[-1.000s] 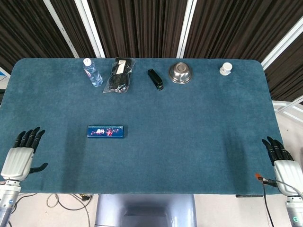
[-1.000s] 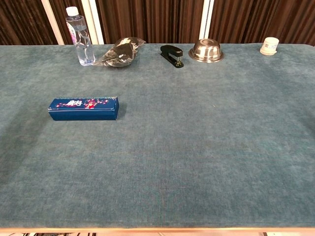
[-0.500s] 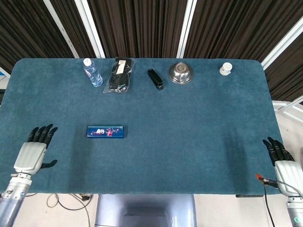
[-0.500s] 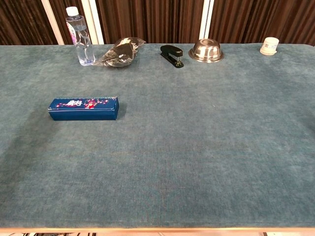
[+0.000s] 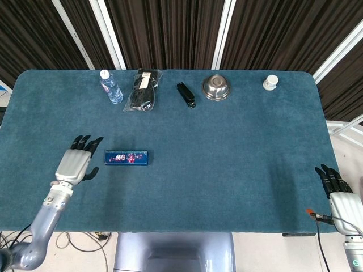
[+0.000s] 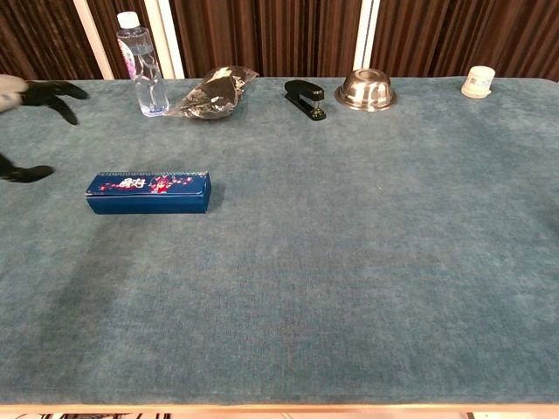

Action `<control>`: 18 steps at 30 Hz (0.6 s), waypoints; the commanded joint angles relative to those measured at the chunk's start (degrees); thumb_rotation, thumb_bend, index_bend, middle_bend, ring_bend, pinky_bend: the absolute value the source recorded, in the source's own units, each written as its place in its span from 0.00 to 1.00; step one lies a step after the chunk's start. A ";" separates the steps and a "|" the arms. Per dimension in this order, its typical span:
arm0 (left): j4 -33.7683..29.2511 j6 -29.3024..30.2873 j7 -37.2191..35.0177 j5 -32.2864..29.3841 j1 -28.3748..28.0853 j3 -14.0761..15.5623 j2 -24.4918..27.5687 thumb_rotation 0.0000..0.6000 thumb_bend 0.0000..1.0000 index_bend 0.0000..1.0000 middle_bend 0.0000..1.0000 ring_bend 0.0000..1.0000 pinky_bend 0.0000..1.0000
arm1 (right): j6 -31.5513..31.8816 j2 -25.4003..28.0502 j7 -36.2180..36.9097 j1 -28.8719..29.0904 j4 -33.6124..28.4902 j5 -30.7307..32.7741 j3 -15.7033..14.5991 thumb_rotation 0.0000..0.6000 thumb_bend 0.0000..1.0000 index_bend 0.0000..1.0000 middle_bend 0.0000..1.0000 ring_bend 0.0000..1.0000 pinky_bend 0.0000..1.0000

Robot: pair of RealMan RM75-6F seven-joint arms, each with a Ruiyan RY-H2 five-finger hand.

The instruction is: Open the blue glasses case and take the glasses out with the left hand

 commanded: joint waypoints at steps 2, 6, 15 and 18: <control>2.19 -2.79 4.61 -5.95 -4.36 -1.53 -3.69 1.00 0.37 0.00 0.22 0.00 0.01 | -0.11 0.03 0.13 0.04 -0.03 0.08 0.02 1.00 0.07 0.00 0.00 0.00 0.21; 3.27 -3.55 6.94 -9.63 -6.60 -1.51 -5.76 1.00 0.37 0.00 0.23 0.00 0.01 | -0.20 0.10 0.28 0.07 -0.04 0.14 0.03 1.00 0.07 0.00 0.00 0.00 0.21; 5.87 -3.42 10.35 -14.35 -10.04 -0.52 -9.48 1.00 0.38 0.00 0.24 0.00 0.01 | -0.34 0.17 0.40 0.09 -0.10 0.29 0.04 1.00 0.07 0.00 0.00 0.00 0.21; 6.39 -3.47 10.90 -15.27 -10.76 -0.07 -10.10 1.00 0.39 0.00 0.24 0.00 0.01 | -0.39 0.19 0.41 0.10 -0.14 0.31 0.03 1.00 0.07 0.00 0.00 0.00 0.21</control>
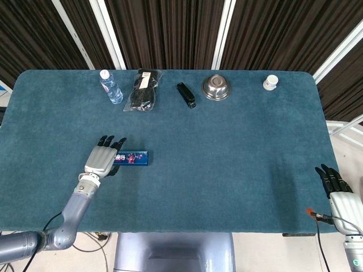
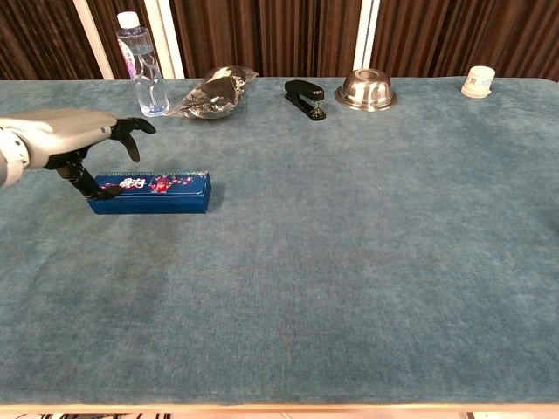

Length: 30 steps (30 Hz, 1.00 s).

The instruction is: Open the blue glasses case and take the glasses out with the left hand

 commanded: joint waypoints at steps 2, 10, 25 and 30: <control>0.80 0.02 0.60 -1.10 -1.00 0.57 -0.98 1.00 0.39 0.01 0.25 0.00 0.01 | -0.01 0.00 0.00 0.00 -0.03 0.02 0.01 1.00 0.07 0.00 0.00 0.00 0.21; 1.64 0.80 0.71 -2.10 -2.53 0.80 -2.26 1.00 0.43 0.01 0.25 0.00 0.01 | -0.11 0.02 0.15 0.03 -0.07 0.13 0.03 1.00 0.07 0.00 0.00 0.00 0.21; 2.85 1.09 0.57 -4.80 -4.34 1.49 -3.19 1.00 0.43 0.02 0.26 0.00 0.01 | -0.08 0.02 0.23 0.05 -0.04 0.06 0.03 1.00 0.07 0.00 0.00 0.00 0.21; 2.82 1.11 0.44 -5.18 -4.68 2.02 -3.33 1.00 0.43 0.02 0.26 0.00 0.01 | -0.11 0.02 0.25 0.05 -0.04 0.12 0.04 1.00 0.07 0.00 0.00 0.00 0.21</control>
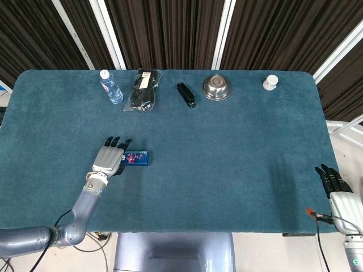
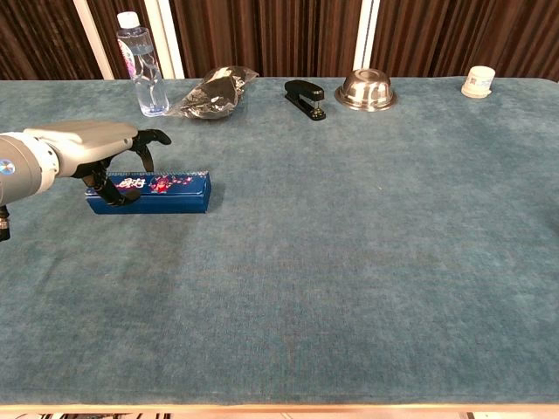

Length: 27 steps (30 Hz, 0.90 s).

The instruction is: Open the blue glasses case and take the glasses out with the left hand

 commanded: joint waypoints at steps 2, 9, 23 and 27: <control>-0.06 0.17 -0.15 -0.07 -0.18 0.31 -0.09 1.00 0.43 0.02 0.26 0.00 0.01 | 0.00 0.01 0.00 0.01 0.01 -0.02 0.00 1.00 0.07 0.00 0.00 0.00 0.21; -0.29 0.64 -0.53 0.00 -0.52 0.74 -0.08 1.00 0.43 0.02 0.27 0.00 0.01 | -0.03 0.00 0.01 0.01 0.03 0.02 -0.01 1.00 0.08 0.00 0.00 0.00 0.21; 0.04 1.39 -0.87 -0.42 -1.02 1.56 -0.36 1.00 0.43 0.03 0.29 0.00 0.02 | -0.06 0.02 0.11 0.02 0.01 0.02 -0.01 1.00 0.08 0.00 0.00 0.00 0.21; 0.24 1.50 -1.03 -0.41 -1.10 1.69 -0.49 1.00 0.44 0.04 0.29 0.00 0.02 | -0.06 0.03 0.12 0.02 0.02 0.03 -0.01 1.00 0.08 0.00 0.00 0.00 0.21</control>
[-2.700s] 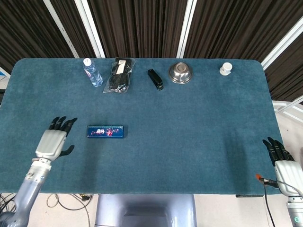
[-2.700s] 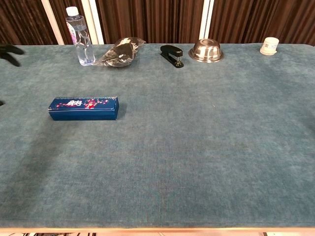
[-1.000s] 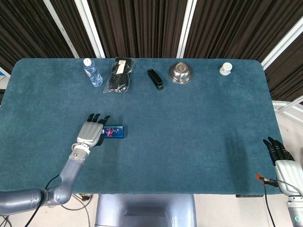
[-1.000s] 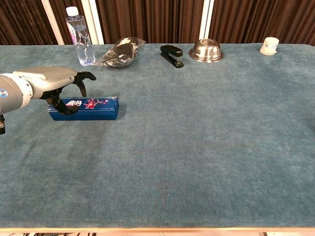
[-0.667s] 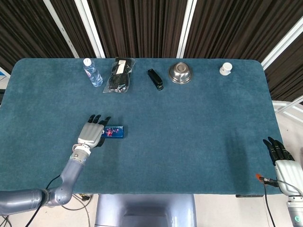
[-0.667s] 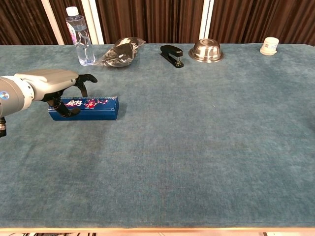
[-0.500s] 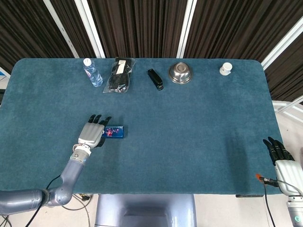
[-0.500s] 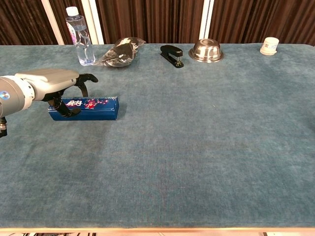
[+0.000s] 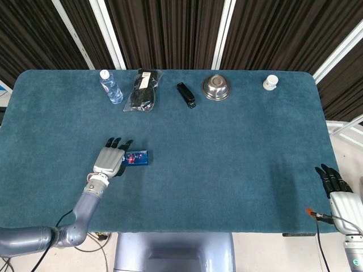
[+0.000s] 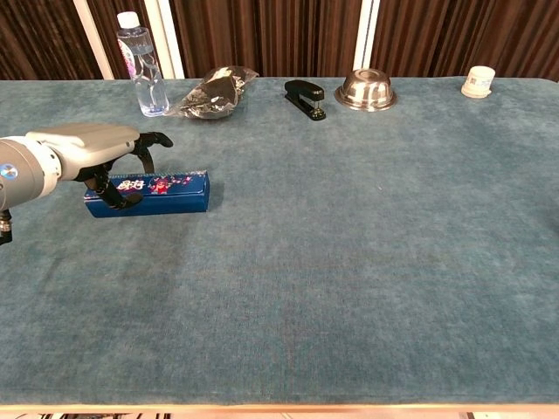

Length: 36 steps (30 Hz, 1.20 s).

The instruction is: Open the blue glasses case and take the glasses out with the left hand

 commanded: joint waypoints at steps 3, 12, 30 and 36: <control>0.20 0.02 -0.04 -0.01 -0.15 0.19 -0.09 1.00 0.44 0.04 0.29 0.00 0.02 | 0.01 -0.01 -0.05 0.00 -0.02 -0.01 0.00 1.00 0.08 0.00 0.00 0.00 0.21; 0.38 0.14 -0.13 -0.06 -0.36 0.49 -0.23 1.00 0.44 0.05 0.29 0.00 0.02 | 0.01 -0.01 -0.07 -0.01 -0.05 0.06 0.03 1.00 0.08 0.00 0.00 0.00 0.21; 1.44 0.52 -0.35 -0.47 -0.75 0.51 -0.92 1.00 0.55 0.07 0.31 0.00 0.02 | -0.02 0.01 -0.28 -0.03 -0.07 0.13 0.01 1.00 0.09 0.00 0.00 0.00 0.21; 2.44 0.24 -0.57 -0.41 -1.10 0.21 -1.24 1.00 0.55 0.07 0.30 0.00 0.02 | -0.06 -0.03 -0.43 -0.02 -0.08 0.19 0.02 1.00 0.10 0.00 0.00 0.00 0.21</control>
